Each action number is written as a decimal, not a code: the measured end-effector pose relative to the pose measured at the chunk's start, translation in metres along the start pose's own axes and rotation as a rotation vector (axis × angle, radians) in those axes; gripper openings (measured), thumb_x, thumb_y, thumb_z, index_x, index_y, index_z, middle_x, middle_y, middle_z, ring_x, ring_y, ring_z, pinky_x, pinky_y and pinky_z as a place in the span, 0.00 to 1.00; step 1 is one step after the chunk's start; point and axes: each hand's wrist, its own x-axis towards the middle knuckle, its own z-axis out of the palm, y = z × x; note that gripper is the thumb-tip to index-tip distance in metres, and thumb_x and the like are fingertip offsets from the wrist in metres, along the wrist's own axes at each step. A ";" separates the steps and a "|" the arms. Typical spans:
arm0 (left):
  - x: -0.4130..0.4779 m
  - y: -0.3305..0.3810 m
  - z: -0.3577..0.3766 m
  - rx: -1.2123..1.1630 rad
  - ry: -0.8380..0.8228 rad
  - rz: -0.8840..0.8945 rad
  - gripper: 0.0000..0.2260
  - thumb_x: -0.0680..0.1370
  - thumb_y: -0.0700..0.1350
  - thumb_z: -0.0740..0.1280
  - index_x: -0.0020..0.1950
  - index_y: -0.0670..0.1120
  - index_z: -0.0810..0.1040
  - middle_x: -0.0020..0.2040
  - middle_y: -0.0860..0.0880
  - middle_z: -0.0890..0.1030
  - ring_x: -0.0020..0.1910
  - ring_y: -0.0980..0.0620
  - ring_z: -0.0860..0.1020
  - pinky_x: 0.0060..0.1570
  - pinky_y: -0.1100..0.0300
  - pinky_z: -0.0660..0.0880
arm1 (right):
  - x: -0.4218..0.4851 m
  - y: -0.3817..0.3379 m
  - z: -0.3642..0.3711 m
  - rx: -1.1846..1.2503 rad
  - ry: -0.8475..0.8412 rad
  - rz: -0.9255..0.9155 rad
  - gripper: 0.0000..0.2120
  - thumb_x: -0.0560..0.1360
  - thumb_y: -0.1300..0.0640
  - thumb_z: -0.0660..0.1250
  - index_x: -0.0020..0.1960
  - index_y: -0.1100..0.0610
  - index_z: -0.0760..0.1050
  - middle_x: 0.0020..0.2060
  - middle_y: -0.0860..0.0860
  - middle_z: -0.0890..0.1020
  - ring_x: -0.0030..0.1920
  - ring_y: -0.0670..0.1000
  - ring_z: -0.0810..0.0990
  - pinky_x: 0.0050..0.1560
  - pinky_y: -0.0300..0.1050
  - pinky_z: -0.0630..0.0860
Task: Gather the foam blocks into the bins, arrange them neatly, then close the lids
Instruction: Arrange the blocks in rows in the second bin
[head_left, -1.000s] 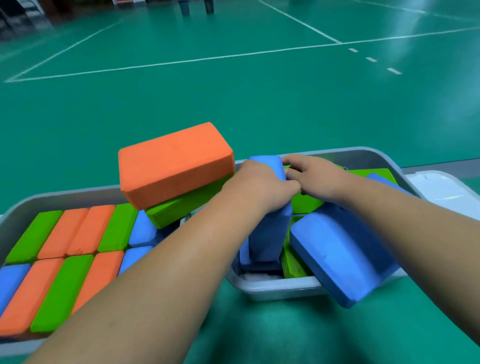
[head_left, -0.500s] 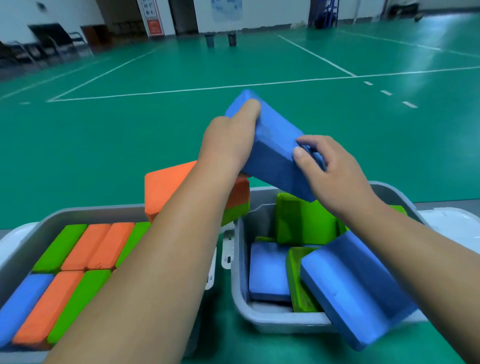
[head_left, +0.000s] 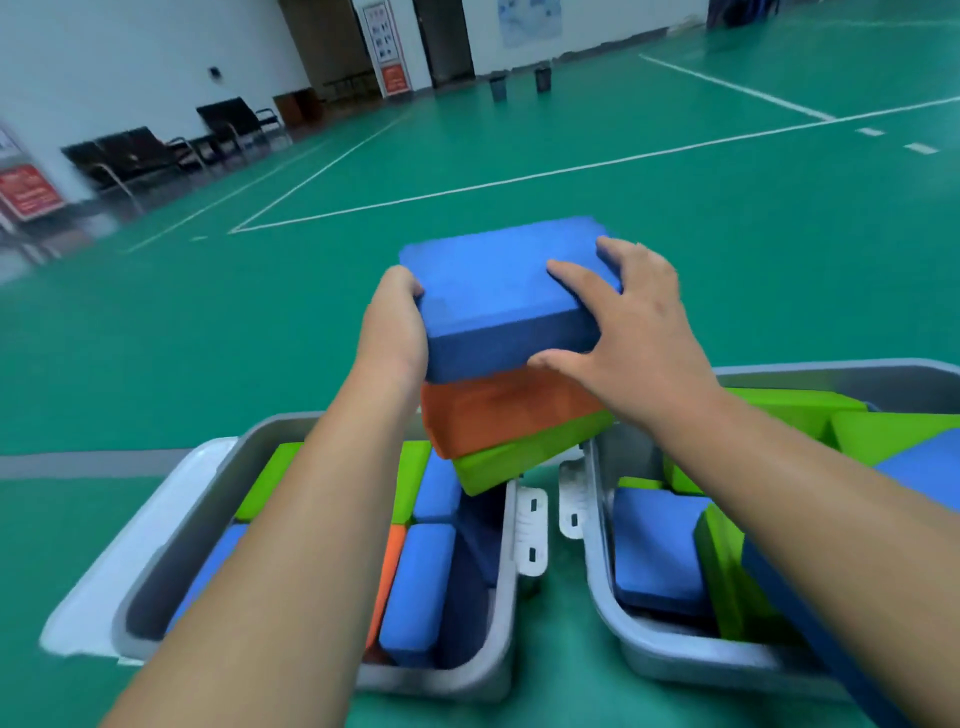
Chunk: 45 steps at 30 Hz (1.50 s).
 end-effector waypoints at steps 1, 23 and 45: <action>0.003 -0.007 -0.004 0.169 0.022 0.018 0.09 0.69 0.56 0.59 0.39 0.51 0.73 0.45 0.43 0.81 0.47 0.43 0.78 0.49 0.46 0.71 | -0.001 0.000 0.006 -0.017 -0.041 -0.022 0.40 0.67 0.31 0.74 0.76 0.43 0.70 0.75 0.57 0.66 0.75 0.64 0.62 0.78 0.60 0.60; -0.029 -0.012 0.075 0.781 -0.025 0.949 0.11 0.74 0.46 0.61 0.46 0.50 0.84 0.49 0.48 0.81 0.52 0.44 0.76 0.50 0.49 0.75 | -0.032 0.067 -0.049 -0.121 -0.224 0.226 0.25 0.78 0.44 0.67 0.71 0.54 0.72 0.66 0.55 0.74 0.69 0.58 0.72 0.74 0.53 0.66; -0.150 -0.099 0.226 1.214 -1.250 0.357 0.49 0.58 0.80 0.72 0.69 0.50 0.72 0.62 0.53 0.80 0.59 0.47 0.80 0.61 0.47 0.78 | -0.102 0.178 -0.114 -0.326 -0.574 0.450 0.12 0.77 0.54 0.61 0.51 0.53 0.84 0.49 0.54 0.86 0.50 0.58 0.81 0.53 0.52 0.80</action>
